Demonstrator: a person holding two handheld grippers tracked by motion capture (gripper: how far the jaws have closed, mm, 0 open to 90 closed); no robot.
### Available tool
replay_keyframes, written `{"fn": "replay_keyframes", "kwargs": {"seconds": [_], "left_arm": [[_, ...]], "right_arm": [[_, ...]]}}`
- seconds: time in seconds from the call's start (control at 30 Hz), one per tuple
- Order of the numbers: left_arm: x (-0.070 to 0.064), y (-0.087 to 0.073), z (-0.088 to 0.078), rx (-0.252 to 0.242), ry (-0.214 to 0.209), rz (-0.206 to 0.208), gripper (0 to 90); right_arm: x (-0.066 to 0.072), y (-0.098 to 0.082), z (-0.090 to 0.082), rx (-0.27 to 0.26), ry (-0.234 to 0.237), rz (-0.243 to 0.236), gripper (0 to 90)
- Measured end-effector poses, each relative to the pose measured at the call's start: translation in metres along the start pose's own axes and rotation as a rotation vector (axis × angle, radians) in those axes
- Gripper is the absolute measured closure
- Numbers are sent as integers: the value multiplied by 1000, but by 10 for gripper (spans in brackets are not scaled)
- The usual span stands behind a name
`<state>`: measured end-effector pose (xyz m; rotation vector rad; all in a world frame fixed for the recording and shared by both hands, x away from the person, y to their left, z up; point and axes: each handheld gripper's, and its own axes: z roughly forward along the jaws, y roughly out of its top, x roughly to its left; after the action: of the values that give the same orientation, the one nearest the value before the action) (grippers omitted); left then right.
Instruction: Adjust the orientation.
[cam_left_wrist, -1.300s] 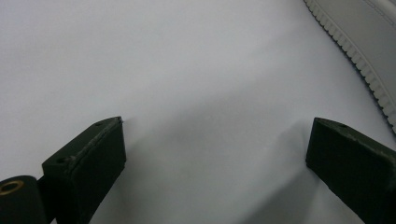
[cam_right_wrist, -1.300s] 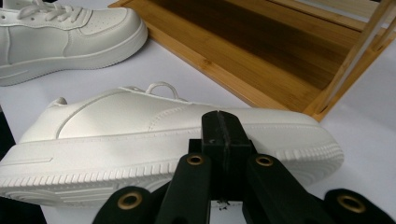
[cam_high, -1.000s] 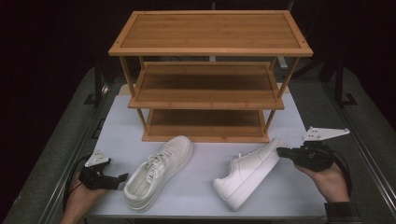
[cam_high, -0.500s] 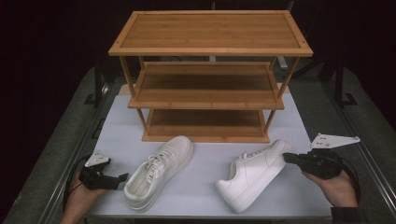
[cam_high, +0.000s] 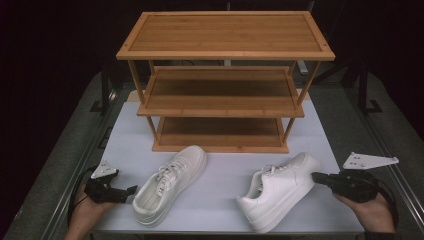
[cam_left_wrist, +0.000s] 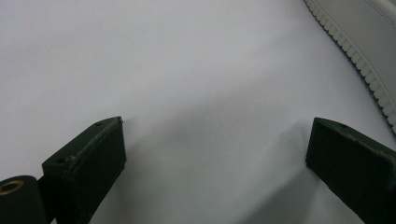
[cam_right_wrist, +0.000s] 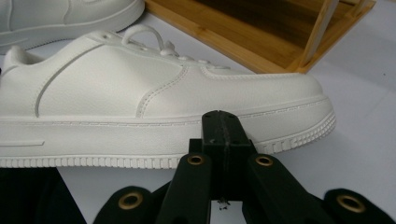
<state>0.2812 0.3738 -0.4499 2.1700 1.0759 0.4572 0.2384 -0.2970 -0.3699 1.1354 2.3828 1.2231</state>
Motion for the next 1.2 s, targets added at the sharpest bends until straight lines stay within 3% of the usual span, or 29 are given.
{"fn": "replay_keyframes", "kwargs": {"seconds": [0.43,0.67,0.77,0.8,0.87,1.17,1.2], "left_arm": [[0,0,0,0,0,0,43],[0,0,0,3,-1,0,43],[0,0,0,3,-1,1,43],[0,0,0,3,-1,0,43],[0,0,0,3,-1,0,43],[0,0,0,2,-1,0,43],[0,0,0,2,0,3,43]], "right_arm": [[-6,-34,-8,17,10,30,900],[-12,-54,-8,-20,40,45,900],[-16,-63,-6,-18,49,50,900],[-18,-68,1,18,54,49,900],[-22,-72,7,-1,80,58,900],[-25,-72,11,7,85,55,900],[-25,-72,11,16,64,55,899]]}}
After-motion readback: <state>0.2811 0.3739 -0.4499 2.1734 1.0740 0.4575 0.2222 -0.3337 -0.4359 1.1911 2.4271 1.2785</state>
